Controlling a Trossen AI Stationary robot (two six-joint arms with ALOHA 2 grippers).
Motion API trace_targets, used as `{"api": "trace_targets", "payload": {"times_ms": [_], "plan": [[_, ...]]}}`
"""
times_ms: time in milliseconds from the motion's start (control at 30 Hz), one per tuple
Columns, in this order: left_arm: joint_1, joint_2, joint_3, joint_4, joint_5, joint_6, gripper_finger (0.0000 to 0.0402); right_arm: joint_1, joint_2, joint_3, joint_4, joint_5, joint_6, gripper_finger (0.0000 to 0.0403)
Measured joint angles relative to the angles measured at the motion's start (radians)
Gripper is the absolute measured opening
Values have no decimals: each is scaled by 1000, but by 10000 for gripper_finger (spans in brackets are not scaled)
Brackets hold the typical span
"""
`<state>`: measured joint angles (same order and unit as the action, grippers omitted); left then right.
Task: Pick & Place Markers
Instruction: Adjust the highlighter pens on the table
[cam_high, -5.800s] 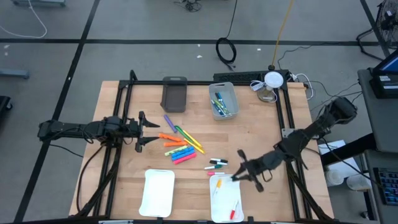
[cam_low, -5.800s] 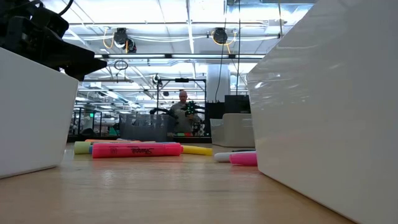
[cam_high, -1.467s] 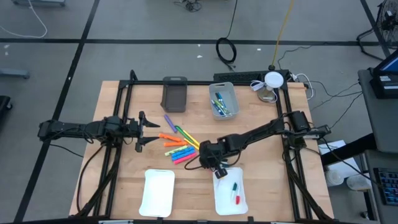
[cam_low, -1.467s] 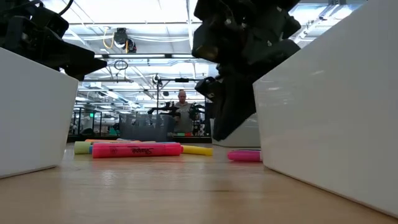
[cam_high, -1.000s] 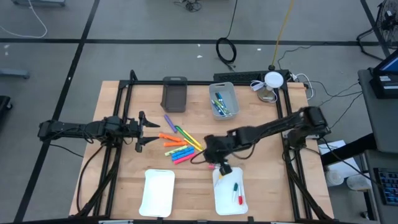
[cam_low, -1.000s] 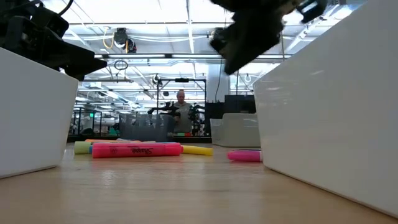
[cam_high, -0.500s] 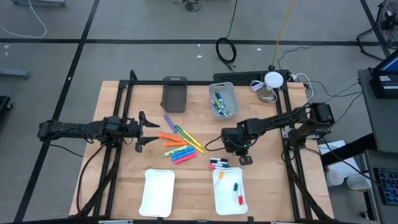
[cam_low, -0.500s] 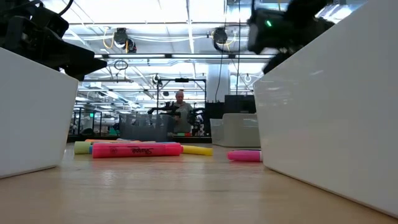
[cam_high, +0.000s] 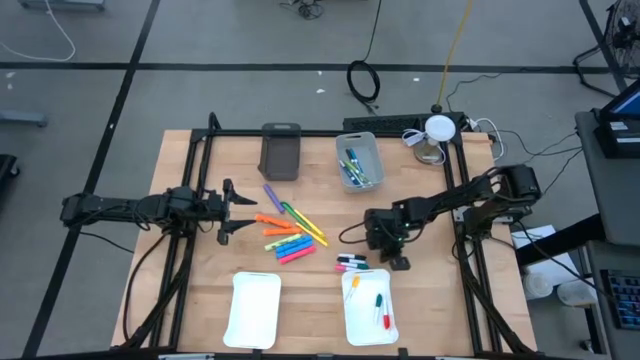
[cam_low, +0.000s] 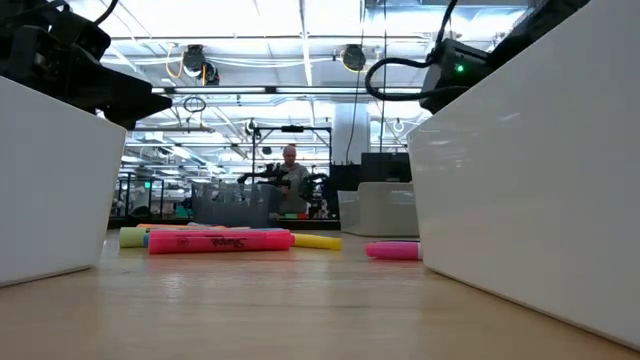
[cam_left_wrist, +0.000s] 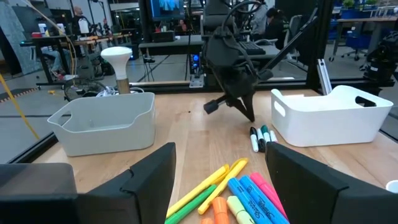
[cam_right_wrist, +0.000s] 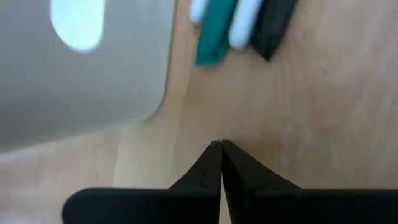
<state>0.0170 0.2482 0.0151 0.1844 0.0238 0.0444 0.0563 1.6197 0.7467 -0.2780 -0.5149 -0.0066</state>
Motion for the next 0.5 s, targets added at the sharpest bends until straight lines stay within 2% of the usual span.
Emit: {"api": "trace_targets", "payload": {"times_ms": [500], "plan": [[0,0,0,0,0,0,251,-26,5,-2,323,37,-31,0]]}}
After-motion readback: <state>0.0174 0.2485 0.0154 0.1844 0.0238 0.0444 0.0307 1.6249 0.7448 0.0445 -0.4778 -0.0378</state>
